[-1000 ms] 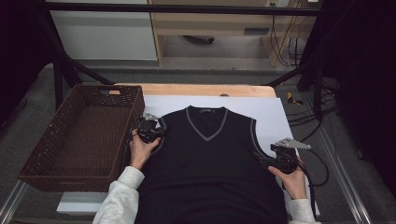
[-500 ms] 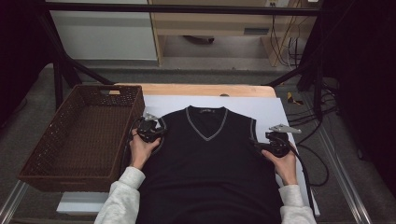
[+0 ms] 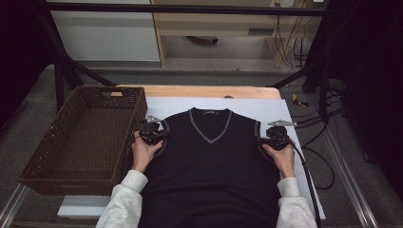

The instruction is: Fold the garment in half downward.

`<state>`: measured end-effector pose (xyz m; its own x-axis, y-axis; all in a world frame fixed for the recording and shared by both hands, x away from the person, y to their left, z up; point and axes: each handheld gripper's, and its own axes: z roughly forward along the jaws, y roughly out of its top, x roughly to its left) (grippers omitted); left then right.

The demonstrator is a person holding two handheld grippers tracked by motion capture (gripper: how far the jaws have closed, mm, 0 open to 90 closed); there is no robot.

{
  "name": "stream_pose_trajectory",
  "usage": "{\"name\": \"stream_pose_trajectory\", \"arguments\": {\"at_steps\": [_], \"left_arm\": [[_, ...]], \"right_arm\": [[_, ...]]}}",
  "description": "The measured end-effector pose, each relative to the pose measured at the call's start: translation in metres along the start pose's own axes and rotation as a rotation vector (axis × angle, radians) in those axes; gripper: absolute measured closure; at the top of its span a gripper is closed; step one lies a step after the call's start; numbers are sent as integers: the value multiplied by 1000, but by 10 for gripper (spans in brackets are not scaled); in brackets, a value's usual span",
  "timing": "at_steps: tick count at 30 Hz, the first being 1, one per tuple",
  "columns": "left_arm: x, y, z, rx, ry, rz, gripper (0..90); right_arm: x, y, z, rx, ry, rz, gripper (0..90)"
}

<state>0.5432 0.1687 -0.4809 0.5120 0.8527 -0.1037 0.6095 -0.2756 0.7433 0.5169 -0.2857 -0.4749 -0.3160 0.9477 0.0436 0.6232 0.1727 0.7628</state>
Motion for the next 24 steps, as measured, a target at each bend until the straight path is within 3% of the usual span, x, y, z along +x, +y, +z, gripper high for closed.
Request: {"name": "stream_pose_trajectory", "arguments": {"at_steps": [3,8,14,15,17,21,24], "left_arm": [[0,0,0,0,0,0,765],[-1,0,0,0,4,4,766],[0,0,0,0,4,3,766],[-1,0,0,-1,4,3,765],[0,0,0,0,3,3,766],[0,0,0,0,1,0,766],[1,0,0,-1,-6,-9,770]], "right_arm": [[-3,1,5,23,-1,19,451],[-1,4,7,43,3,9,496],[5,5,11,87,51,15,504],[7,5,11,86,39,-10,504],[9,6,11,92,21,-12,513],[10,6,10,94,10,16,609],[9,7,9,108,24,44,730]]}}
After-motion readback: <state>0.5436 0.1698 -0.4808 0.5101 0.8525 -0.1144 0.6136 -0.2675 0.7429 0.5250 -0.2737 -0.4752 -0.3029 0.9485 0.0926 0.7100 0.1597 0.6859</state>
